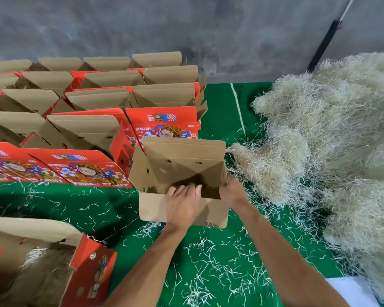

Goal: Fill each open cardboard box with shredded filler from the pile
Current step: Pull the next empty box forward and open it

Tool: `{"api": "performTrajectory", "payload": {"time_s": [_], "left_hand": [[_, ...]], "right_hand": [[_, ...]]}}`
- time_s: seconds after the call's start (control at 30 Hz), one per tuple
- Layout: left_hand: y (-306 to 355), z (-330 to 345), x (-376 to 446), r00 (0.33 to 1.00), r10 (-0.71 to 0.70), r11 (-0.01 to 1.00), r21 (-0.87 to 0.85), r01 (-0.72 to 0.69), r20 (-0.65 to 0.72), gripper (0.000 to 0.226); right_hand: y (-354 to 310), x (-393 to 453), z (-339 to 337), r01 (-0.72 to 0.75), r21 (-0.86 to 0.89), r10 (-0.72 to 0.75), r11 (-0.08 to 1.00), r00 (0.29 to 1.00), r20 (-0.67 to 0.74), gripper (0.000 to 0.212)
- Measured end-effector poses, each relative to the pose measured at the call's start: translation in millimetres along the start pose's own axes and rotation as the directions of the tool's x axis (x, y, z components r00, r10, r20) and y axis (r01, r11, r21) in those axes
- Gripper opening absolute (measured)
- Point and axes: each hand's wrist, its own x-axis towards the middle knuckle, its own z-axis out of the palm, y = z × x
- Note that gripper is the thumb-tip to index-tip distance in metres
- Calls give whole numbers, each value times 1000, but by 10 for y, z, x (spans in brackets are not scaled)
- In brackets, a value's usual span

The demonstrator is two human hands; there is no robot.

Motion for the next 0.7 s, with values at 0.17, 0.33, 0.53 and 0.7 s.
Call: {"api": "performTrajectory", "payload": {"time_s": [0.17, 0.33, 0.53, 0.7], "left_hand": [[418, 2, 148, 989, -16, 971, -239, -19, -146, 43], [1225, 7, 528, 977, 126, 858, -474, -195, -175, 22], [1769, 339, 1067, 973, 161, 820, -571, -37, 168, 20], [2066, 771, 1573, 888, -1, 818, -511, 264, 459, 69]], "right_hand": [[132, 66, -233, 49, 24, -51, 998, 995, 91, 7], [365, 102, -642, 209, 111, -200, 972, 976, -88, 20], [711, 489, -1186, 66, 136, -37, 989, 978, -203, 51], [959, 892, -1520, 6, 43, 10, 999, 932, -363, 74]]}}
